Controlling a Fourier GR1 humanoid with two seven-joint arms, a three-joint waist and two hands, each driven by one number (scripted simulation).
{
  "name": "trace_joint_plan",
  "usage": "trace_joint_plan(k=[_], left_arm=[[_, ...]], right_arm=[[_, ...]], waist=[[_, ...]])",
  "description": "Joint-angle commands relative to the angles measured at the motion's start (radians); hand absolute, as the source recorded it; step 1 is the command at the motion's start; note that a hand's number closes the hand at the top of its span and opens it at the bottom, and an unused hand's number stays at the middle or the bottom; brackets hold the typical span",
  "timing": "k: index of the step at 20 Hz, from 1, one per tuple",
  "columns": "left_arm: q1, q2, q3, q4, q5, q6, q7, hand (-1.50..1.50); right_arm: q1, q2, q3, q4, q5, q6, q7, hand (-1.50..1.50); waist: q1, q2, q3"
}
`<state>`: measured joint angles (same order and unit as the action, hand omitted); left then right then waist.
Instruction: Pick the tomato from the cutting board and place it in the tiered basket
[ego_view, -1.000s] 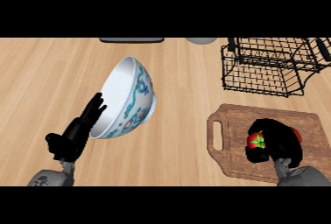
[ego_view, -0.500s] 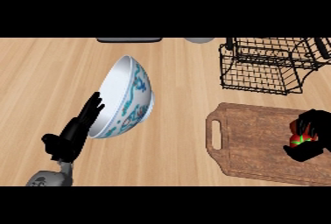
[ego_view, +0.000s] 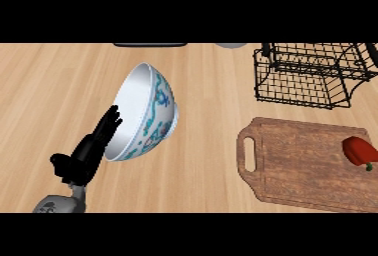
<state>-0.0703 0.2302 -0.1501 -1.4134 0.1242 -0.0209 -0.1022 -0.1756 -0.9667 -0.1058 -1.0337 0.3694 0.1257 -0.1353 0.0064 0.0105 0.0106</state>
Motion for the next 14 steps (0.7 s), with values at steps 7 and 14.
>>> trace_joint_plan(k=[7,14], left_arm=[[-0.006,-0.023,-0.025,0.008,-0.011,-0.025,-0.005,0.0],[-0.084,-0.03,0.026,0.086,0.008,-0.052,-0.002,0.0]], right_arm=[[-0.25,-0.106,-0.213,0.319,-0.203,0.181,-0.382,1.5],[-0.582,-0.108,-0.139,0.368,-0.167,0.304,-0.162,1.5]], waist=[[0.026,-0.002,-0.008],[0.026,-0.003,-0.011]])
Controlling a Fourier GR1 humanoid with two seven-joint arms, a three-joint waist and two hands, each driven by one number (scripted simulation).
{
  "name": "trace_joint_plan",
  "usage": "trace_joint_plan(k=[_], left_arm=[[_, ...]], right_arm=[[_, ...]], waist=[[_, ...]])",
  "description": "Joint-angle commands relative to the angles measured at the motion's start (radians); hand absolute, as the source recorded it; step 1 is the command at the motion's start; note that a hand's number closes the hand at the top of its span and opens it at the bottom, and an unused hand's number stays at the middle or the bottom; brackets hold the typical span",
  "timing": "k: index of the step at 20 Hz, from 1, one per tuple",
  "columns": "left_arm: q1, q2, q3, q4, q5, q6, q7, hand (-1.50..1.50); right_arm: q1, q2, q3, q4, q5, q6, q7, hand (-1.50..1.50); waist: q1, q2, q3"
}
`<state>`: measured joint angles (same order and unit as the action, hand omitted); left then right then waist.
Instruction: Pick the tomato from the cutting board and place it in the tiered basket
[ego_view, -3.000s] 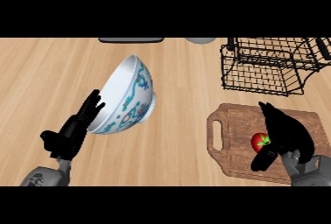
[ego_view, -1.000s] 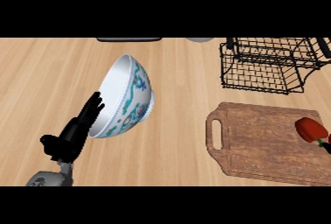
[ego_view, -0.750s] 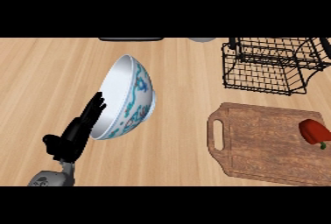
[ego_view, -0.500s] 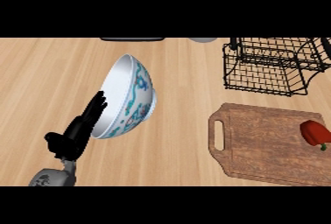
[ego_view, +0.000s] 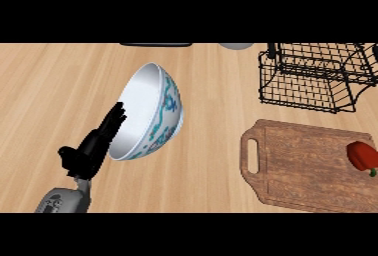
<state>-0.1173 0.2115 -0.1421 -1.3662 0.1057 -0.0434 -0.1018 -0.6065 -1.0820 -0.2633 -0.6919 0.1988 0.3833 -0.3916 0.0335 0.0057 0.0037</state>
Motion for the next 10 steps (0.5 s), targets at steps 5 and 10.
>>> trace_joint_plan(k=[5,10], left_arm=[[-0.092,-0.033,0.015,0.043,0.002,-0.005,0.05,0.0],[-0.023,-0.035,-0.004,0.032,-0.012,-0.027,0.016,0.0]], right_arm=[[-0.333,0.066,0.063,0.012,0.025,0.073,0.248,1.5],[-0.479,0.171,0.104,0.115,0.085,0.01,0.329,1.5]], waist=[[-0.004,0.0,-0.005],[0.014,0.006,-0.004]])
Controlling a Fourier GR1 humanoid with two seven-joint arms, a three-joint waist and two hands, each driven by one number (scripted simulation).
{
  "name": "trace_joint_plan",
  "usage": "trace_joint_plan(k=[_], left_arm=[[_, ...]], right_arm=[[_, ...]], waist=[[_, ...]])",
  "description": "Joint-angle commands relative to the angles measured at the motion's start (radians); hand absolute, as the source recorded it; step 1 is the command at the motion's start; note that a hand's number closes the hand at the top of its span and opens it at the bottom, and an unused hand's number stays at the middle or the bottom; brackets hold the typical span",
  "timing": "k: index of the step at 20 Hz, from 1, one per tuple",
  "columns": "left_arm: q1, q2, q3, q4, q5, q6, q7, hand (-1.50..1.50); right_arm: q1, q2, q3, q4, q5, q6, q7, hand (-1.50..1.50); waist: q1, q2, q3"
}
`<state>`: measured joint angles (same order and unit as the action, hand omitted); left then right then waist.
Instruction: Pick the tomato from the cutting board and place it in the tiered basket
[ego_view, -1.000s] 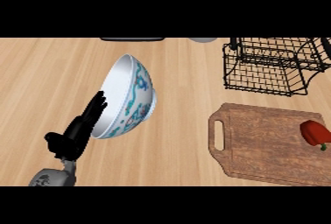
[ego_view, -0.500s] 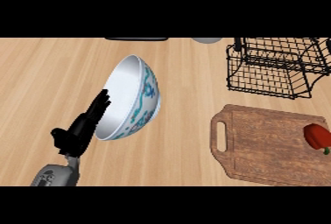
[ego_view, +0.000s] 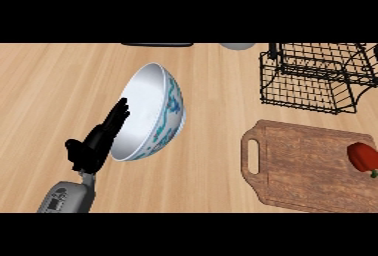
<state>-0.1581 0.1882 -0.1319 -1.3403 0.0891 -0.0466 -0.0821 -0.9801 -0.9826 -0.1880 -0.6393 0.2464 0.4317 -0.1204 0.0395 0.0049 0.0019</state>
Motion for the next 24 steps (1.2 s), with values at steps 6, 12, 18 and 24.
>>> trace_joint_plan(k=[6,12,18,24], left_arm=[[0.039,-0.028,-0.023,-0.021,-0.016,-0.014,-0.02,0.0],[0.017,-0.066,-0.032,-0.021,-0.025,0.006,0.013,0.0],[-0.021,-0.043,0.002,0.035,-0.037,-0.008,-0.025,0.0],[0.014,-0.009,0.027,0.001,-0.012,-0.049,-0.005,0.0]], right_arm=[[-0.245,0.164,0.078,0.144,0.099,-0.035,0.094,1.5],[-0.285,0.259,0.09,0.238,0.139,-0.076,0.07,1.5],[-0.337,0.4,0.094,0.306,0.172,-0.201,0.086,1.5],[-0.366,0.408,0.031,0.356,0.114,-0.116,0.097,1.5]], waist=[[0.007,0.007,-0.002],[-0.003,0.006,-0.002],[0.001,0.01,-0.002],[-0.009,0.004,-0.002]])
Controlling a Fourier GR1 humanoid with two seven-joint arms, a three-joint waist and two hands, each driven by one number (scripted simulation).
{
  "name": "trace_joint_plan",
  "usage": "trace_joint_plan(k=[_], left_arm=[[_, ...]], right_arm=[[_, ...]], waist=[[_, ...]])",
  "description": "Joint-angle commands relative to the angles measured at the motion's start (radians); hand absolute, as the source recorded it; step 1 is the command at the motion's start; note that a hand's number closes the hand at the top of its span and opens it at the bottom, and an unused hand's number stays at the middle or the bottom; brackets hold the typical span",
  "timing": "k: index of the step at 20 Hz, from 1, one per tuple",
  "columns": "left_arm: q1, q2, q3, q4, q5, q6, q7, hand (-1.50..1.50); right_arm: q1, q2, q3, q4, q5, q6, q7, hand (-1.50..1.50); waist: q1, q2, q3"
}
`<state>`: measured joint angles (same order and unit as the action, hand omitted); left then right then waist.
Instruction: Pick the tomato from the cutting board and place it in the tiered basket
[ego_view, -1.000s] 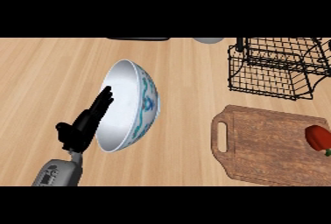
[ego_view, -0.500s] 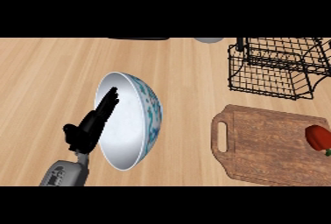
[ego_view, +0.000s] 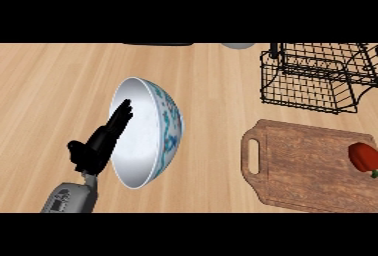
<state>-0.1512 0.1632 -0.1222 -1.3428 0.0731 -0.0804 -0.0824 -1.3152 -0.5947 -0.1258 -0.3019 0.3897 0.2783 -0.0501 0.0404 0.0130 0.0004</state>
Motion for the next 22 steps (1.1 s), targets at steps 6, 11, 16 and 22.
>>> trace_joint_plan(k=[6,11,16,22], left_arm=[[-0.003,-0.015,-0.003,0.006,-0.006,-0.001,0.011,0.0],[0.018,-0.034,-0.02,-0.009,-0.036,0.023,0.0,0.0],[0.018,-0.025,-0.005,-0.01,-0.031,0.011,-0.016,0.0],[0.023,-0.022,0.006,-0.003,-0.014,-0.006,-0.015,0.0]], right_arm=[[-0.062,0.025,-0.126,0.155,-0.12,0.117,0.249,1.5],[-0.088,0.022,-0.213,0.159,-0.212,0.125,0.337,-1.5],[-0.031,-0.025,-0.226,0.098,-0.209,-0.034,0.259,-1.5],[0.001,-0.175,-0.237,0.052,-0.177,-0.259,0.224,-1.5]], waist=[[-0.003,-0.001,0.0],[-0.014,-0.005,0.0],[-0.005,0.0,0.0],[-0.011,0.002,0.001]])
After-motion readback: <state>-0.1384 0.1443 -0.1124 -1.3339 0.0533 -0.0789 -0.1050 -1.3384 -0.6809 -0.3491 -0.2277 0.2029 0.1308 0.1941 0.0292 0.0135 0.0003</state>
